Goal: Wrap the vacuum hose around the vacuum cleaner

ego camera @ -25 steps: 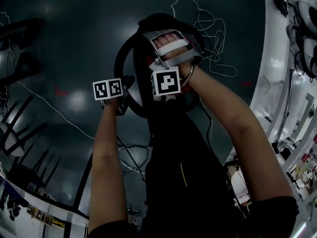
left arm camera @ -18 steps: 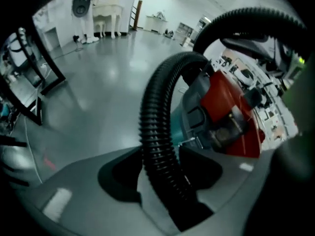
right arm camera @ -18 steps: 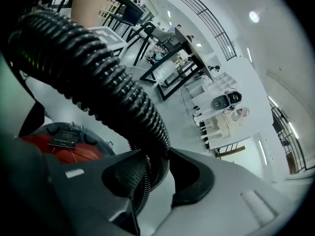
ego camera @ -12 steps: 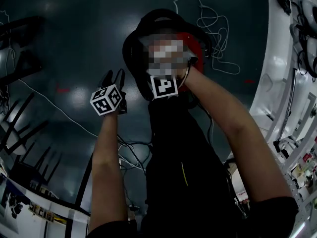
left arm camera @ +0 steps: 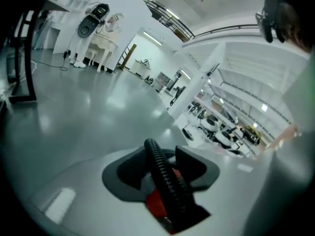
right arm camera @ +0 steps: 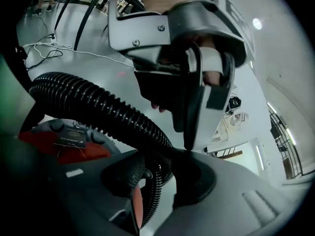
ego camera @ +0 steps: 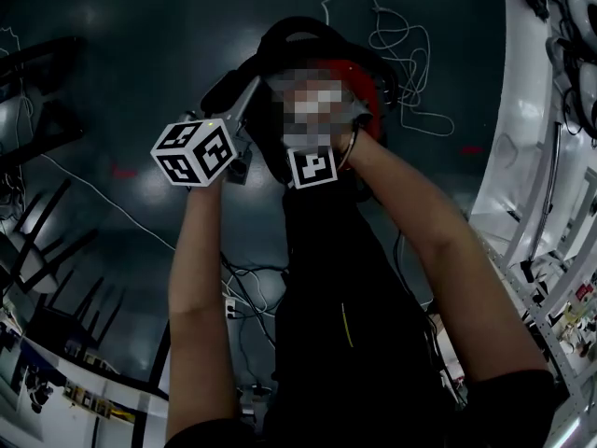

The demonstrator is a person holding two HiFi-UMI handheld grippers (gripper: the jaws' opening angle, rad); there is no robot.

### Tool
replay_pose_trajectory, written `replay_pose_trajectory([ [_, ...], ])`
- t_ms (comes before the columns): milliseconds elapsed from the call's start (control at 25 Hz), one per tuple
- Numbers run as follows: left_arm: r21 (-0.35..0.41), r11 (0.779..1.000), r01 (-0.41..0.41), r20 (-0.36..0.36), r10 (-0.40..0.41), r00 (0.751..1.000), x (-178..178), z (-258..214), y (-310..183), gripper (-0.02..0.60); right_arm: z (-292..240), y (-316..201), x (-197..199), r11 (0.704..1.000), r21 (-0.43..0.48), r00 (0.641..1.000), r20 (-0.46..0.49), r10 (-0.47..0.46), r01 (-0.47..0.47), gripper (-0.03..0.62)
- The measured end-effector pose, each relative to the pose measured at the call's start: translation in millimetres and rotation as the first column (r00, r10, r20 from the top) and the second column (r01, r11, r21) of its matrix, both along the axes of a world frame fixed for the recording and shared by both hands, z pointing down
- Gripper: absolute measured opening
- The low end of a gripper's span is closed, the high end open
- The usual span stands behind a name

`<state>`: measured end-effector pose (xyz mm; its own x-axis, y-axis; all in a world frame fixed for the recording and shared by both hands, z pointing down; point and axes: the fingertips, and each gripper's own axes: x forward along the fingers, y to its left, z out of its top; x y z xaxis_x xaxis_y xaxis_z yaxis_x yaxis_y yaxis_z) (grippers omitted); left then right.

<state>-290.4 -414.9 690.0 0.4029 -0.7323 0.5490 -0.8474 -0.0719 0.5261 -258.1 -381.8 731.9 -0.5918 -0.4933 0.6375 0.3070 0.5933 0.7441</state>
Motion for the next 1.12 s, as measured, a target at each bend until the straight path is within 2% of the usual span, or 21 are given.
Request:
replay_pose_trajectory([
  [40,-0.014,1.000,-0.012,0.019,0.013,1.000,4,1,-6,0.192,-1,0,1,1.000,-0.003,1.000,0.008,0.002,-0.002,0.158],
  [320,-0.128,0.989,-0.073,0.068,0.082,0.994,20,19,-21,0.184,-4,5,16,1.000,-0.004,1.000,0.031,-0.002,0.002,0.167],
  [360,-0.137,0.987,-0.081,0.071,0.091,0.993,23,21,-21,0.172,-5,5,19,1.000,-0.006,0.999,0.035,0.003,-0.003,0.170],
  [560,-0.150,0.983,-0.110,0.063,0.120,0.991,36,22,-22,0.189,-5,6,34,0.995,-0.075,0.997,0.040,0.070,-0.067,0.190],
  [760,-0.176,0.977,-0.122,0.052,0.133,0.990,44,23,-21,0.210,-3,21,48,0.969,-0.210,0.989,0.044,0.144,-0.131,0.262],
  [880,-0.178,0.975,-0.131,0.059,0.143,0.988,50,20,-22,0.209,-9,25,62,0.949,-0.253,0.974,0.079,0.212,-0.186,0.235],
  [1000,-0.172,0.972,-0.158,0.102,0.177,0.979,54,18,-22,0.192,-16,28,77,0.930,-0.293,0.958,0.112,0.265,-0.223,0.236],
  [1120,-0.168,0.971,-0.172,0.115,0.192,0.975,60,17,-22,0.176,-21,25,96,0.907,-0.321,0.934,0.135,0.330,-0.274,0.234],
])
